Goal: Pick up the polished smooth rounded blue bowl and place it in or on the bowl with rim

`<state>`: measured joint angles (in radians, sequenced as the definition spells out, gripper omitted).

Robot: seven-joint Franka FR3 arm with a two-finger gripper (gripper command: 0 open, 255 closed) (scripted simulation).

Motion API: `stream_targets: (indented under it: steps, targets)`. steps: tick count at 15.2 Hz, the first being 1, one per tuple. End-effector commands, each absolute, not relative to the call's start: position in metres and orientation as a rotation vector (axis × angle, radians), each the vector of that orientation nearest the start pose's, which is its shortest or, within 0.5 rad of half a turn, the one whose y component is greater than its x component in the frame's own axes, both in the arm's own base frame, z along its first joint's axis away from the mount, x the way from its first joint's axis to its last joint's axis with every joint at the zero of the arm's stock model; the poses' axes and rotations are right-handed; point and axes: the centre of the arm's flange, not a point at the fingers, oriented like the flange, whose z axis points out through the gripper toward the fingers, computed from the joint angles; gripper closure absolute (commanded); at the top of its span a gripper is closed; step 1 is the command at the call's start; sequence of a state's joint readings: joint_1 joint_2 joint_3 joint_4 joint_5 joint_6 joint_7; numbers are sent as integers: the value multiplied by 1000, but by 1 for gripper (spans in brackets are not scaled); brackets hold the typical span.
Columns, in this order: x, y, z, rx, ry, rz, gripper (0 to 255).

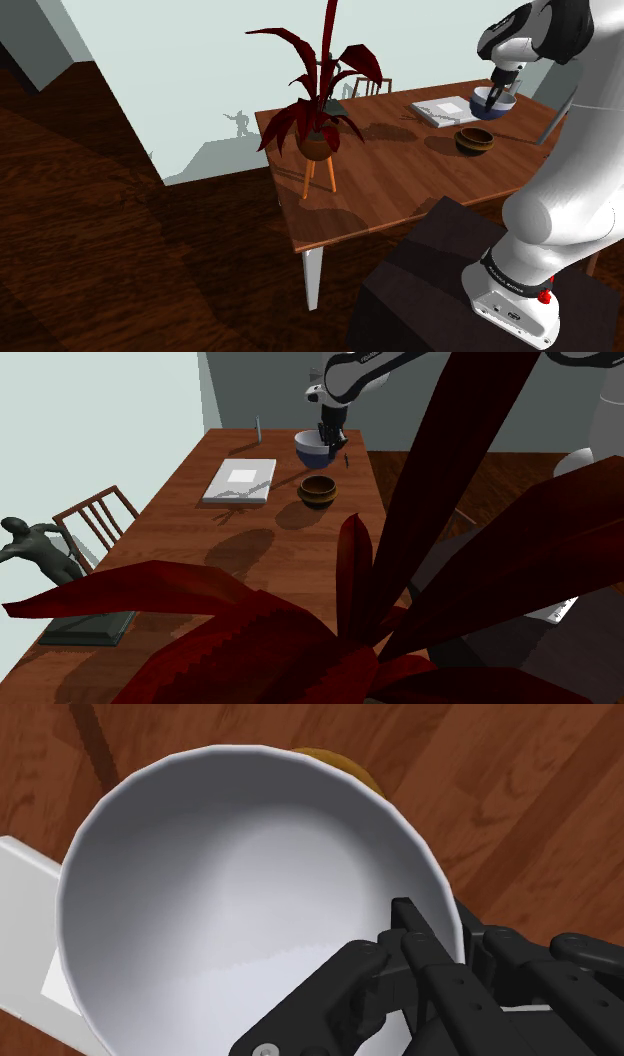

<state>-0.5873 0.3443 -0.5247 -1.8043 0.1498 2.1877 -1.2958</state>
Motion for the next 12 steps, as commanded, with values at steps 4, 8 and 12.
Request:
stream_targets:
  steps: [4,8,12]
  targets:
    - [303,-568,366,-3233,-223,12,255]
    - [303,-568,345,-3233,-223,12,255]
    - [303,-568,324,-3233,-223,12,255]
